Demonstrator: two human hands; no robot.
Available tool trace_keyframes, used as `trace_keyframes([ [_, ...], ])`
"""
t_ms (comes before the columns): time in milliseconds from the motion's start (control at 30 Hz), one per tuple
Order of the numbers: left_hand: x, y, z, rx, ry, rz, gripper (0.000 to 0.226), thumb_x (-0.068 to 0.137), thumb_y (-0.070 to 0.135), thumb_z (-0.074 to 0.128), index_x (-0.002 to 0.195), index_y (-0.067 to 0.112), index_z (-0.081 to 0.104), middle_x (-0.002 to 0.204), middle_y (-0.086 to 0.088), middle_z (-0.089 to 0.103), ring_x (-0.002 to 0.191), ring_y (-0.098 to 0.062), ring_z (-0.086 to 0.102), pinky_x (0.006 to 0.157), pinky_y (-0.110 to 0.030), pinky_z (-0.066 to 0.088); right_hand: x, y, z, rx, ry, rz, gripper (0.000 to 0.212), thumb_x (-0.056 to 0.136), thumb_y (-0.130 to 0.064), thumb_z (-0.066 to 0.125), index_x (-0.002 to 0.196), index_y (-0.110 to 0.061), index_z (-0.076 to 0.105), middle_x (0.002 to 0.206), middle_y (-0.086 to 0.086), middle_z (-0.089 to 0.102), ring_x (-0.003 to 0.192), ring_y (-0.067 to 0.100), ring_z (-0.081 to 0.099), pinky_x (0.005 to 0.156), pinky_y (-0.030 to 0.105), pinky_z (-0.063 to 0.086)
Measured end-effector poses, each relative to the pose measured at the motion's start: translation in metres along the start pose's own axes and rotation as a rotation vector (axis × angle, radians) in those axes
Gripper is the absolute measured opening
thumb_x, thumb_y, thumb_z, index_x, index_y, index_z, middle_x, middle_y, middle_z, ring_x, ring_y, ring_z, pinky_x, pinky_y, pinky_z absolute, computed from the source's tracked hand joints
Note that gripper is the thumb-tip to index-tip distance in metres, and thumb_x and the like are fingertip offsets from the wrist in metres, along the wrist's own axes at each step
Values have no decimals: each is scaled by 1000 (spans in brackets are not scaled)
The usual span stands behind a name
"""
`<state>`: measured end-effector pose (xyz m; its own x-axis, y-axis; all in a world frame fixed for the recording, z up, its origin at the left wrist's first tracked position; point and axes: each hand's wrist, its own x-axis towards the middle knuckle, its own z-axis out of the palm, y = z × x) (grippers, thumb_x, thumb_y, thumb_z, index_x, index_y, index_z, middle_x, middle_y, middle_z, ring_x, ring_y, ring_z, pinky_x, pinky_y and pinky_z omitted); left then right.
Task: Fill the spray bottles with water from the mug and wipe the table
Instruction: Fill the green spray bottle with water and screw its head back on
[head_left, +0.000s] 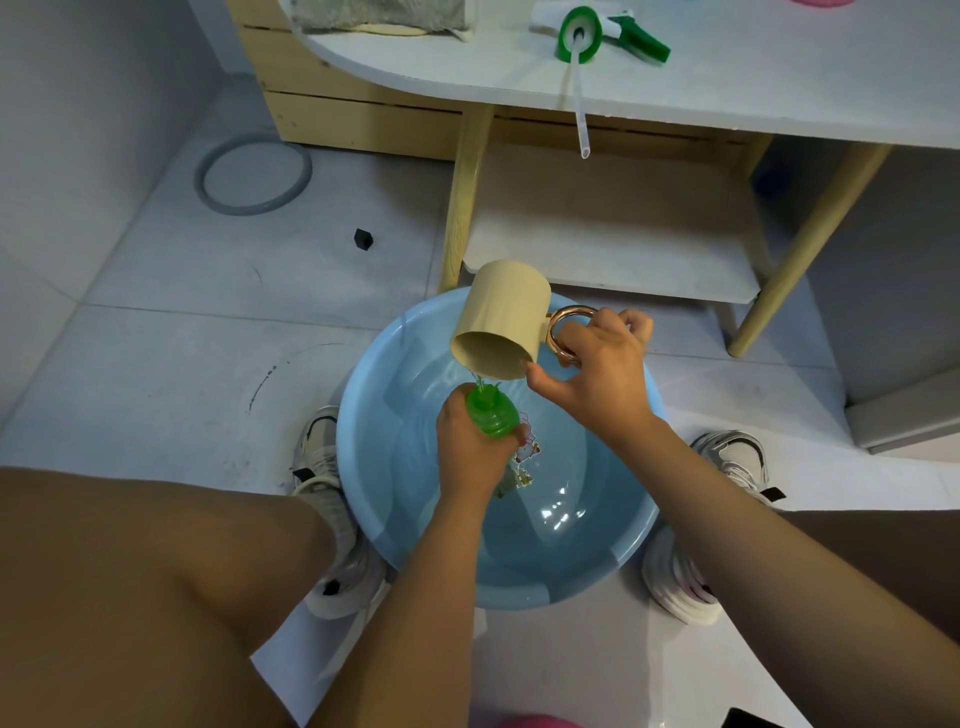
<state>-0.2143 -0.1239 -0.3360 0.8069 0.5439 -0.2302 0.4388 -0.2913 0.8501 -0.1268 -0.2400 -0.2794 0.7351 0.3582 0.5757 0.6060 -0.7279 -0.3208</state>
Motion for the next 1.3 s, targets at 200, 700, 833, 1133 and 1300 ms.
trace_keyframes([
  [200, 1, -2, 1, 0, 3, -12, 68, 63, 27, 85, 121, 17, 51, 115, -1, 56, 105, -17, 54, 79, -21, 43, 1, -1, -1, -21, -5, -28, 43, 71, -51, 58, 55, -12, 48, 60, -12, 32, 60, 20, 44, 79, 32, 23],
  [700, -4, 5, -5, -64, 8, 50, 49, 63, 17, 85, 95, 25, 49, 85, 16, 50, 77, -3, 50, 61, 2, 36, -10, 15, 7, -200, -386, 395, 47, 75, -60, 43, 54, -18, 46, 46, -5, 39, 62, 20, 42, 75, 31, 16],
  [833, -4, 6, -7, -59, 25, 64, 49, 63, 14, 85, 89, 30, 47, 81, 22, 49, 74, 1, 52, 63, 2, 35, -19, 28, 8, -203, -670, 610, 47, 86, -55, 45, 58, -17, 43, 52, -2, 44, 66, 24, 49, 79, 34, 21],
  [1133, -1, -2, -10, -57, 30, 56, 49, 62, 17, 86, 91, 28, 48, 83, 18, 51, 83, -11, 53, 70, -15, 36, -52, 39, 5, -456, -516, 169, 32, 69, -38, 76, 57, -12, 61, 54, 3, 57, 68, 27, 59, 80, 36, 22],
  [1300, 1, -5, -14, -35, 34, 46, 49, 61, 19, 86, 91, 27, 49, 86, 13, 54, 81, -9, 54, 71, -18, 40, -59, 40, 10, -454, -395, 68, 30, 56, -22, 85, 52, -9, 58, 46, 3, 56, 61, 28, 59, 81, 36, 26],
])
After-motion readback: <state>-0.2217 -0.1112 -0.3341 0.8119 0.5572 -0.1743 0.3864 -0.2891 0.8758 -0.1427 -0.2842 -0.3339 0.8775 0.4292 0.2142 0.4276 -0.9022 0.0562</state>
